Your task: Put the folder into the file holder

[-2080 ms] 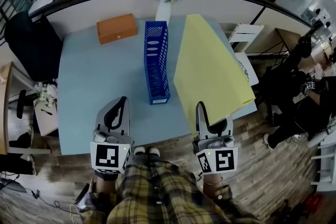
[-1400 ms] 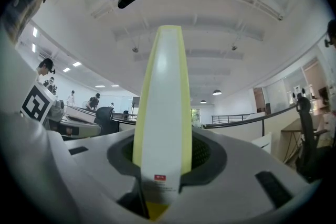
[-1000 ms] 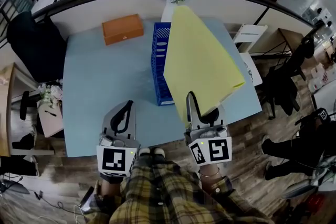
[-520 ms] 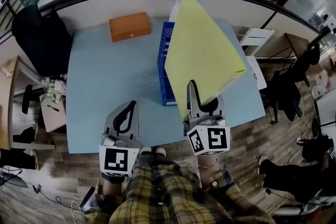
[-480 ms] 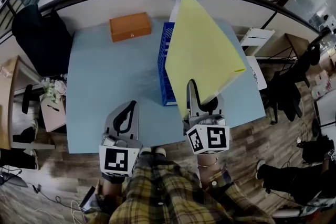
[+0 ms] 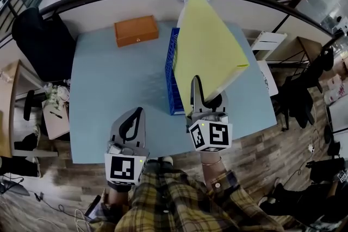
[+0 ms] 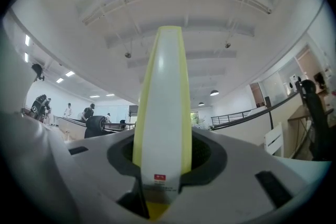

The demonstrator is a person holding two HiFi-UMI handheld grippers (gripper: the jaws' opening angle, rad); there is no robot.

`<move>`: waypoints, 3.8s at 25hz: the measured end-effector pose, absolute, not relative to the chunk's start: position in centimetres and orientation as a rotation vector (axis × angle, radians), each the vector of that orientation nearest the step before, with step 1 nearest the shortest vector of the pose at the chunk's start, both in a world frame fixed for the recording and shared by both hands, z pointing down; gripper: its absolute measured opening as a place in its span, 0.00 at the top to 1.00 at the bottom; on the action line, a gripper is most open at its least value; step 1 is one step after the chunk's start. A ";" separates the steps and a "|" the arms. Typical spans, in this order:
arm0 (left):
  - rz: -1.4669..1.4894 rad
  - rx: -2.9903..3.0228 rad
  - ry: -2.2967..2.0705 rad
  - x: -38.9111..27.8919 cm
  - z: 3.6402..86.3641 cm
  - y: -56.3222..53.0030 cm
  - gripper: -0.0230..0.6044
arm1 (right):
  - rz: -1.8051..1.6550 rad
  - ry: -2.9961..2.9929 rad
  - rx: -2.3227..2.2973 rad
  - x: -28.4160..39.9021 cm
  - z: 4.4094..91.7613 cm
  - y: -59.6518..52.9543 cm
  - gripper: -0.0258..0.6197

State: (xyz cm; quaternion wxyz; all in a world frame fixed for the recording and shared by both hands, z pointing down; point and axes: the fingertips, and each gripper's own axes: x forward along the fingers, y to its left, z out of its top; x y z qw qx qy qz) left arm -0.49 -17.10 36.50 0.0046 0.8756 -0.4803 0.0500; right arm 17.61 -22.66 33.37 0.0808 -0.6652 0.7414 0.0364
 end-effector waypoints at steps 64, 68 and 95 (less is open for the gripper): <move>0.247 2.609 -1.536 -2.3 40.8 -20.4 0.98 | 0.081 2.337 -2.077 14.9 44.8 -26.9 0.71; 0.245 2.598 -1.528 -2.3 41.2 -20.4 0.98 | 0.024 2.379 -2.107 14.8 46.6 -27.1 0.71; 0.218 2.603 -1.481 -0.9 41.5 -20.5 0.98 | -0.133 2.574 -2.097 14.0 50.1 -26.6 0.53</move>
